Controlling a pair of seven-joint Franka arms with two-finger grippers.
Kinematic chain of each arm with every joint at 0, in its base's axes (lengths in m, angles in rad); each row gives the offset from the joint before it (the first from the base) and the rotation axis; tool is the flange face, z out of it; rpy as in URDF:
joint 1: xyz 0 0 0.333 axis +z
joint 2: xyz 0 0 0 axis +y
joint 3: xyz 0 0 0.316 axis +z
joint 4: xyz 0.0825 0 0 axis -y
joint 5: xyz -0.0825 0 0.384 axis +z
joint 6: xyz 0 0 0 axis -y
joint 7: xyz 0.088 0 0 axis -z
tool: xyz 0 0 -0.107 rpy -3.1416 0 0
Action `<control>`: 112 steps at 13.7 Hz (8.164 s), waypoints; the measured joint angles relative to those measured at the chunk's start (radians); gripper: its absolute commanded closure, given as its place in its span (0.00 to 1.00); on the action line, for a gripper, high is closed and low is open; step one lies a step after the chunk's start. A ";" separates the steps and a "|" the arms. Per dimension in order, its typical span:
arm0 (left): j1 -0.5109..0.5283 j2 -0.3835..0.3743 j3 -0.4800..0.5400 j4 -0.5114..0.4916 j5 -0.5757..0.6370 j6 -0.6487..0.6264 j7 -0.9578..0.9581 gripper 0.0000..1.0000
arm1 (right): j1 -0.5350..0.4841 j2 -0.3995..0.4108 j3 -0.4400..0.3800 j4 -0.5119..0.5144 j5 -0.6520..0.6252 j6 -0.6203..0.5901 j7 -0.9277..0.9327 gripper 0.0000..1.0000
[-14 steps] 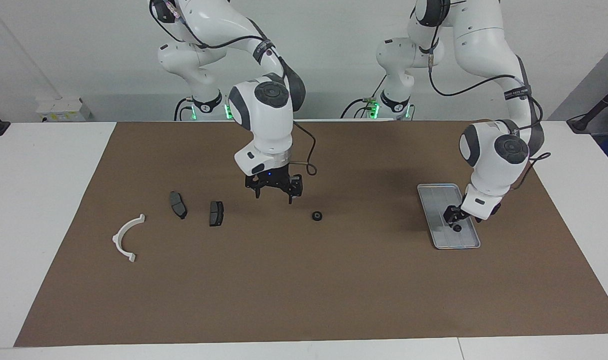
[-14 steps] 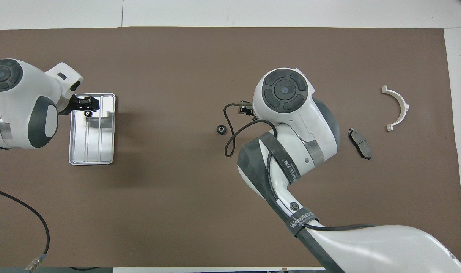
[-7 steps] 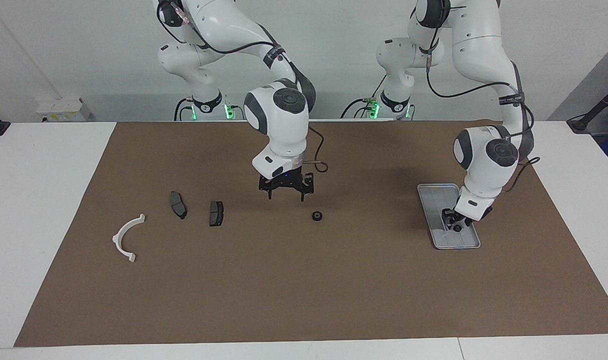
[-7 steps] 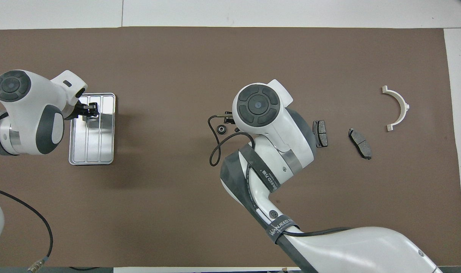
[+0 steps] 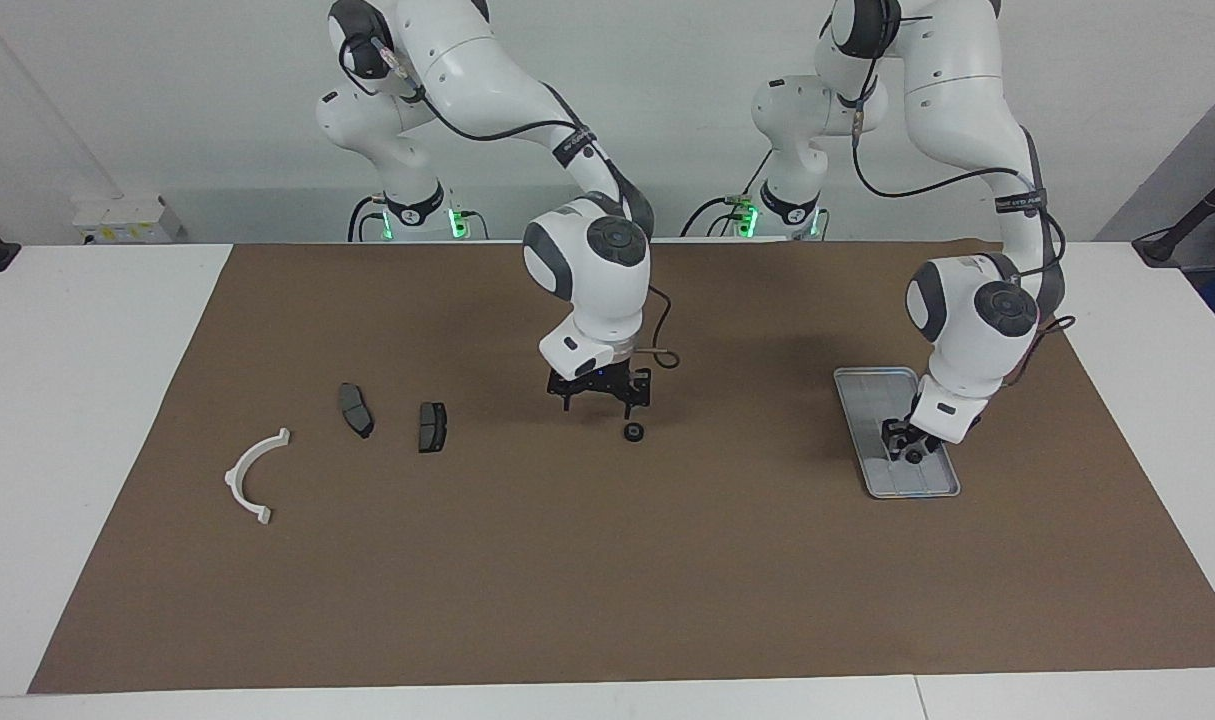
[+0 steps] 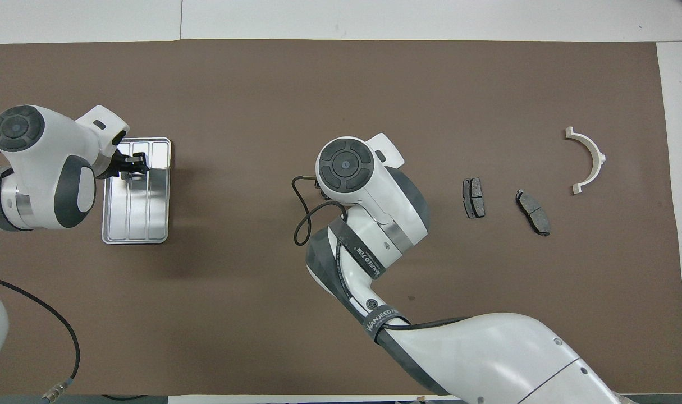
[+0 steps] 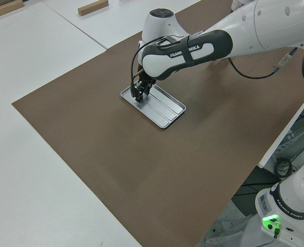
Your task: Place bearing gear from tray to pile
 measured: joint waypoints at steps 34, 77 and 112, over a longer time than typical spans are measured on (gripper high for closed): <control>-0.013 -0.066 -0.030 0.121 -0.170 -0.266 -0.197 1.00 | 0.042 0.099 0.004 0.072 0.059 0.075 0.157 0.00; -0.609 0.055 -0.055 0.306 -0.182 -0.241 -1.079 1.00 | -0.610 -0.064 -0.014 0.118 0.065 -0.085 -0.901 1.00; -0.634 0.184 -0.042 0.293 -0.016 -0.133 -1.085 0.00 | -0.654 -0.072 0.003 -0.236 0.069 0.180 -0.965 0.36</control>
